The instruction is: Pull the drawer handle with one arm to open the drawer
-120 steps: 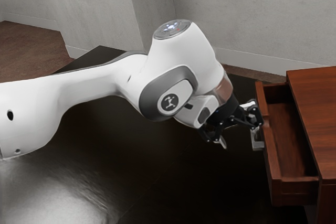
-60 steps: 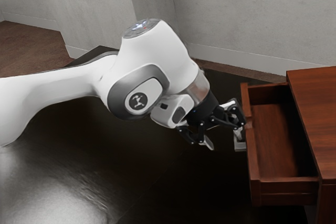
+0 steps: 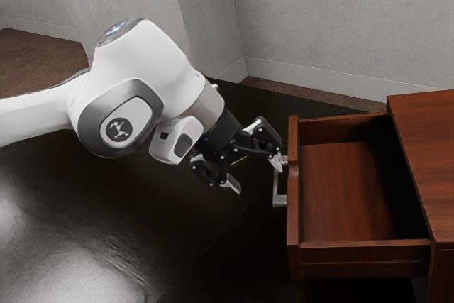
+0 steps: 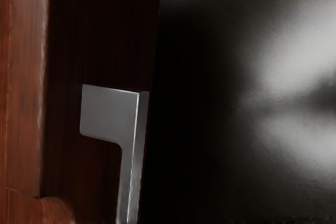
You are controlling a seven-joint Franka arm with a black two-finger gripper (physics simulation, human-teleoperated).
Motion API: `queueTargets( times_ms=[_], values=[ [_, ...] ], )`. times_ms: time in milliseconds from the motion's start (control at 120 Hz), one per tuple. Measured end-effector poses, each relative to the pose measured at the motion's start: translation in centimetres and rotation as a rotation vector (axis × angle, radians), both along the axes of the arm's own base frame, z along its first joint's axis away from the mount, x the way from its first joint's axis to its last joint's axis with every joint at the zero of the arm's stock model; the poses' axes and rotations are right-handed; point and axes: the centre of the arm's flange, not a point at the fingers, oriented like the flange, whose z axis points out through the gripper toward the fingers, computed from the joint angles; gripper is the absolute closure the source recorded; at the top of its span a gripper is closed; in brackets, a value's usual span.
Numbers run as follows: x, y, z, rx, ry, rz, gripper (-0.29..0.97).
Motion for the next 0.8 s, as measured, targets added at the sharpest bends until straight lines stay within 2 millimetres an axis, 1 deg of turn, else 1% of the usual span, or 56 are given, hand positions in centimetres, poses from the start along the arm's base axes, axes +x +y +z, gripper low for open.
queueTargets(
  times_ms=[33,108,125,167,200,250,275,317,375,425,533,583,633,658,692,742,767,800],
  values=[
    [-0.8,-0.5,1.5,0.002,-0.024,-0.002,0.09],
    [-3.3,-2.3,5.5,0.016,-0.083,-0.021,0.06],
    [-4.1,-2.9,6.8,0.023,-0.101,-0.023,0.06],
    [-5.7,-3.8,10.9,0.031,-0.148,-0.01,0.05],
    [-6.6,-4.0,14.0,0.027,-0.164,0.017,0.04],
    [-7.7,-3.9,17.3,0.021,-0.153,0.072,0.03],
    [-8.1,-3.9,18.6,0.025,-0.136,0.11,0.03],
    [-8.4,-4.0,19.9,0.046,-0.091,0.187,0.02],
    [-9.0,-4.0,20.7,0.081,-0.02,0.3,0.02],
    [-9.4,-3.2,21.1,0.103,0.031,0.4,0.01],
    [-10.4,-1.7,20.7,0.137,0.135,0.584,0.01],
    [-11.0,-1.5,20.5,0.15,0.174,0.648,0.01],
    [-11.6,-0.9,21.1,0.145,0.196,0.716,0.01],
    [-11.9,0.4,22.0,0.129,0.201,0.767,0.0],
    [-12.0,2.8,22.7,0.114,0.214,0.85,0.0],
    [-11.6,7.0,22.4,0.098,0.256,0.981,0.0],
    [-11.6,8.2,22.2,0.094,0.274,1.03,0.0],
    [-11.6,9.3,22.0,0.093,0.293,1.082,0.0]
  ],
)
